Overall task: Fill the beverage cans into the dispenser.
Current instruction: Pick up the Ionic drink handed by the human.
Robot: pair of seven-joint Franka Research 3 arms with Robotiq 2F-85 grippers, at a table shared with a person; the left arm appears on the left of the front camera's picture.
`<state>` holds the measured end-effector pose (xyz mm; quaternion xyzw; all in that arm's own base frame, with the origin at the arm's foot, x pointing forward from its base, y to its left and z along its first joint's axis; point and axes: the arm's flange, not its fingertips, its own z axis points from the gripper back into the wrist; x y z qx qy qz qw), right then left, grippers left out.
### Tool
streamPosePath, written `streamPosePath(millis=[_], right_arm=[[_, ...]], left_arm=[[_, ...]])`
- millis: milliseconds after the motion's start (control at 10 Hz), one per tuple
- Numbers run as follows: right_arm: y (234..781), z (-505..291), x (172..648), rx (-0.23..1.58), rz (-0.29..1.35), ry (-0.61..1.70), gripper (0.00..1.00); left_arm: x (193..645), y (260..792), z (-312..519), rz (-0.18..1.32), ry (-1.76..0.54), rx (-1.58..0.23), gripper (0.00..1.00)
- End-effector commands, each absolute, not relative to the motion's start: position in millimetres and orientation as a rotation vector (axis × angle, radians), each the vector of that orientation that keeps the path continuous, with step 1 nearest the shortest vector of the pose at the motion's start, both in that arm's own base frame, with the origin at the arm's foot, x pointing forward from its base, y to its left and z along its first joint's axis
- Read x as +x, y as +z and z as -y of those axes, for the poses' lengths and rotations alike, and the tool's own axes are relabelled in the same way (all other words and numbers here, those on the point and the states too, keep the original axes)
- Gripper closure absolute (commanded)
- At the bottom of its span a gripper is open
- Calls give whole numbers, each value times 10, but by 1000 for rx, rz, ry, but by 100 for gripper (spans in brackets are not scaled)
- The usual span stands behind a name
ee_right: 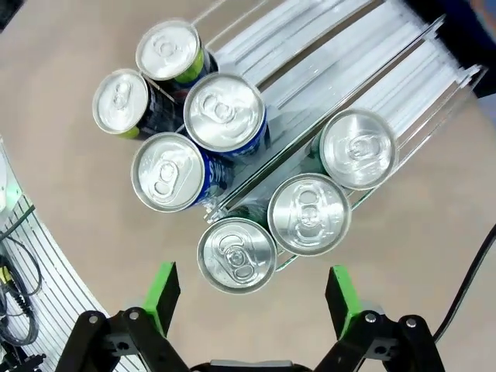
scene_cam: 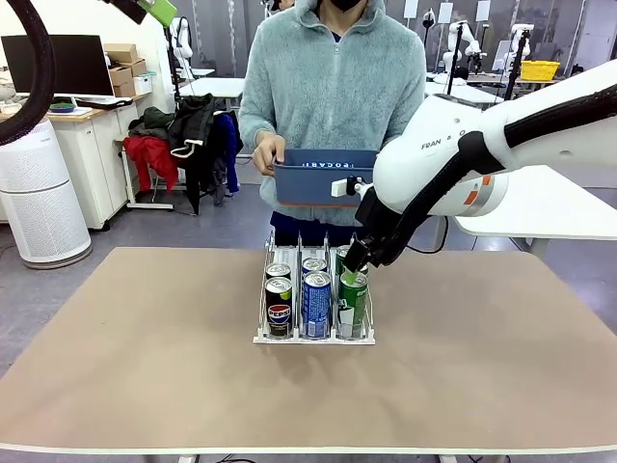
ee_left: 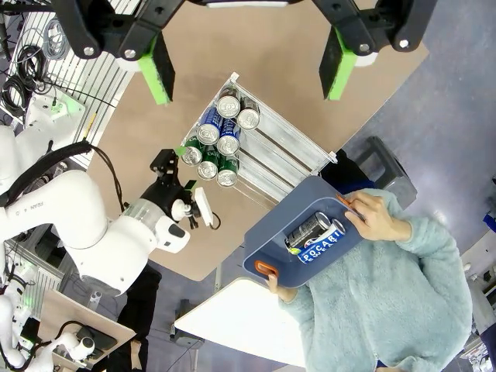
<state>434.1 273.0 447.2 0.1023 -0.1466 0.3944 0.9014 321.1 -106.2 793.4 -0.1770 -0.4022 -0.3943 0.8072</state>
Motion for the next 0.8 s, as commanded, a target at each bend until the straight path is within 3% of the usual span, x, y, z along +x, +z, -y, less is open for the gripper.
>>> streamPosePath(millis=[0, 200, 300, 700], right_arm=[[4945, -2581, 4278, 166, 408, 758, 0], [5568, -2364, 4249, 181, 476, 724, 0], [5831, -2288, 4223, 251, 423, 745, 0], [6828, -1949, 4031, 201, 569, 690, 0]], left_arm=[[3210, 7922, 1057, 859, -843, -380, 0], [3210, 7922, 1057, 859, -843, -380, 0], [3210, 7922, 1057, 859, -843, -380, 0], [3210, 7922, 1057, 859, -843, -380, 0]])
